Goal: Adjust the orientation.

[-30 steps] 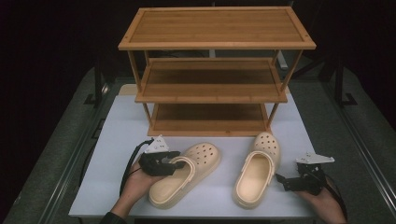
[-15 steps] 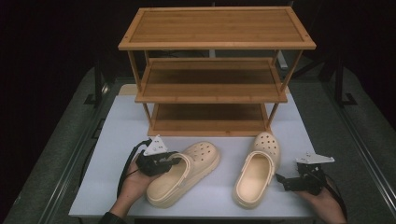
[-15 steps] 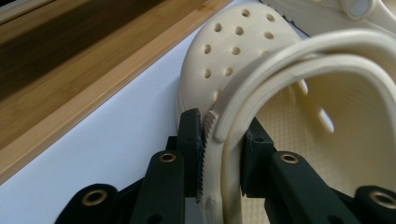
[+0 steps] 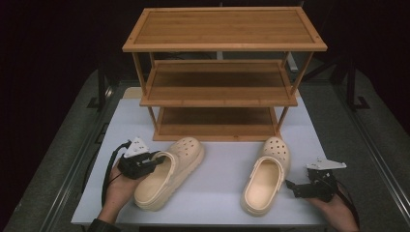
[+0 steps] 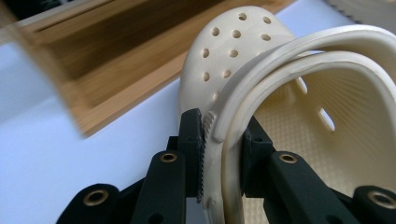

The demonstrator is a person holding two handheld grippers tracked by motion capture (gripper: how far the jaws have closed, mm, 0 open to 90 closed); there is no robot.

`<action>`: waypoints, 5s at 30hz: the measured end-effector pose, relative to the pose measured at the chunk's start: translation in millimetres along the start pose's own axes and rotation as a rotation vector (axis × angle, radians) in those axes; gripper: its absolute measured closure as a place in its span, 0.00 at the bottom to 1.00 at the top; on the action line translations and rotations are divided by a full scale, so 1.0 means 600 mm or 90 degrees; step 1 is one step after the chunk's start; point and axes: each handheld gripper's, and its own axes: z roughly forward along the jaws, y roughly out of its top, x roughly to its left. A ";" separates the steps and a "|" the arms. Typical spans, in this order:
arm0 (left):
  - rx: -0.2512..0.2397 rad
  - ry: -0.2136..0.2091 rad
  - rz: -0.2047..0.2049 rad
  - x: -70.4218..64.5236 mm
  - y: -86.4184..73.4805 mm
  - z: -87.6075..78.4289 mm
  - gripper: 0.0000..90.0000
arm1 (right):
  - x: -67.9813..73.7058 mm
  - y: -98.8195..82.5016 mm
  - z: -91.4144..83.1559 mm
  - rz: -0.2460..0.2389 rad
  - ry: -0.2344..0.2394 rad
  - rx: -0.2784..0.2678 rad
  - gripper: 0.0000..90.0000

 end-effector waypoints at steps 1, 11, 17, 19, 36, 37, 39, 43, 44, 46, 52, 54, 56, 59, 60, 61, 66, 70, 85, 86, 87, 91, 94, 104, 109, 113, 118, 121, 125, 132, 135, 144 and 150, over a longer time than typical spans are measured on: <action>0.003 0.007 -0.004 0.005 -0.003 -0.003 0.83 | 0.000 0.000 0.000 0.000 0.000 0.000 0.03; 0.013 0.033 -0.028 0.026 -0.023 -0.009 0.82 | 0.000 0.000 0.000 0.001 0.000 -0.001 0.03; 0.017 0.033 -0.025 0.016 -0.025 -0.008 0.79 | 0.000 0.000 0.000 0.001 0.000 -0.001 0.03; 0.017 0.028 -0.027 0.016 -0.026 -0.008 0.77 | 0.000 0.000 0.000 0.001 0.000 -0.001 0.03; -0.027 0.019 -0.063 0.030 -0.049 -0.063 0.52 | 0.000 0.000 0.000 0.001 0.000 0.000 0.03; -0.028 0.022 -0.067 0.032 -0.052 -0.068 0.50 | 0.000 0.000 0.000 0.002 0.000 0.001 0.03; -0.032 0.032 -0.082 0.046 -0.067 -0.083 0.44 | 0.000 0.000 0.000 0.002 0.000 0.001 0.03; -0.021 0.053 -0.093 0.063 -0.084 -0.095 0.40 | 0.000 0.000 0.000 0.000 0.000 0.001 0.03; -0.018 0.063 -0.095 0.069 -0.090 -0.098 0.38 | 0.000 0.000 0.000 0.000 0.000 0.002 0.03; -0.011 0.083 -0.105 0.079 -0.100 -0.101 0.33 | 0.000 0.000 0.000 0.000 0.000 0.002 0.03; 0.030 0.129 -0.113 0.106 -0.130 -0.096 0.17 | 0.000 0.000 0.000 0.000 0.000 0.002 0.03; 0.054 0.124 -0.120 0.111 -0.140 -0.087 0.16 | 0.000 0.000 0.000 0.001 0.000 0.002 0.03; 0.076 0.120 -0.118 0.114 -0.149 -0.076 0.09 | 0.000 0.000 0.000 0.001 0.000 0.002 0.03; 0.096 0.121 -0.124 0.117 -0.161 -0.059 0.02 | 0.001 0.001 0.000 0.000 -0.002 0.004 0.03; 0.096 0.121 -0.124 0.117 -0.161 -0.059 0.02 | 0.001 0.001 0.000 0.000 -0.002 0.004 0.03; 0.096 0.120 -0.123 0.116 -0.164 -0.055 0.02 | 0.001 0.001 0.000 0.000 -0.002 0.004 0.03; 0.095 0.116 -0.119 0.114 -0.171 -0.049 0.01 | 0.001 0.001 0.000 0.000 -0.003 0.005 0.03; 0.095 0.115 -0.122 0.114 -0.171 -0.049 0.01 | 0.001 0.001 0.000 0.001 -0.003 0.005 0.03; 0.094 0.115 -0.122 0.114 -0.171 -0.049 0.02 | -0.025 0.024 -0.040 0.047 -0.002 -0.049 0.79; 0.094 0.115 -0.122 0.114 -0.171 -0.049 0.02 | -0.025 0.024 -0.040 0.047 -0.002 -0.049 0.79; 0.094 0.115 -0.123 0.114 -0.171 -0.049 0.02 | -0.030 0.033 -0.040 0.065 -0.003 -0.048 0.83; 0.094 0.114 -0.125 0.114 -0.171 -0.049 0.02 | -0.041 0.054 -0.043 0.072 0.021 -0.061 0.97; 0.093 0.114 -0.125 0.114 -0.171 -0.049 0.02 | -0.050 0.065 -0.042 0.077 0.034 -0.067 0.99; 0.096 0.114 -0.124 0.114 -0.171 -0.049 0.02 | -0.081 0.129 -0.009 0.051 0.082 -0.080 1.00; 0.094 0.114 -0.125 0.114 -0.171 -0.049 0.02 | -0.091 0.153 0.023 0.049 0.093 -0.072 1.00; 0.094 0.114 -0.124 0.114 -0.171 -0.049 0.02 | -0.097 0.166 0.047 0.050 0.101 -0.067 1.00; 0.094 0.114 -0.125 0.114 -0.171 -0.049 0.02 | -0.102 0.172 0.071 0.047 0.113 -0.063 1.00; 0.094 0.114 -0.124 0.114 -0.171 -0.049 0.02 | -0.097 0.174 0.082 0.039 0.127 -0.052 1.00; 0.094 0.114 -0.124 0.114 -0.171 -0.049 0.02 | -0.093 0.173 0.085 0.032 0.134 -0.049 1.00; 0.094 0.114 -0.124 0.114 -0.171 -0.049 0.02 | -0.078 0.170 0.082 0.024 0.157 -0.048 1.00; 0.094 0.114 -0.124 0.114 -0.171 -0.049 0.02 | -0.064 0.168 0.080 0.014 0.169 -0.043 1.00; 0.094 0.114 -0.124 0.114 -0.171 -0.049 0.02 | -0.060 0.158 0.054 0.005 0.154 -0.041 1.00; 0.093 0.114 -0.124 0.114 -0.171 -0.049 0.02 | -0.062 0.118 0.017 -0.007 0.150 -0.033 1.00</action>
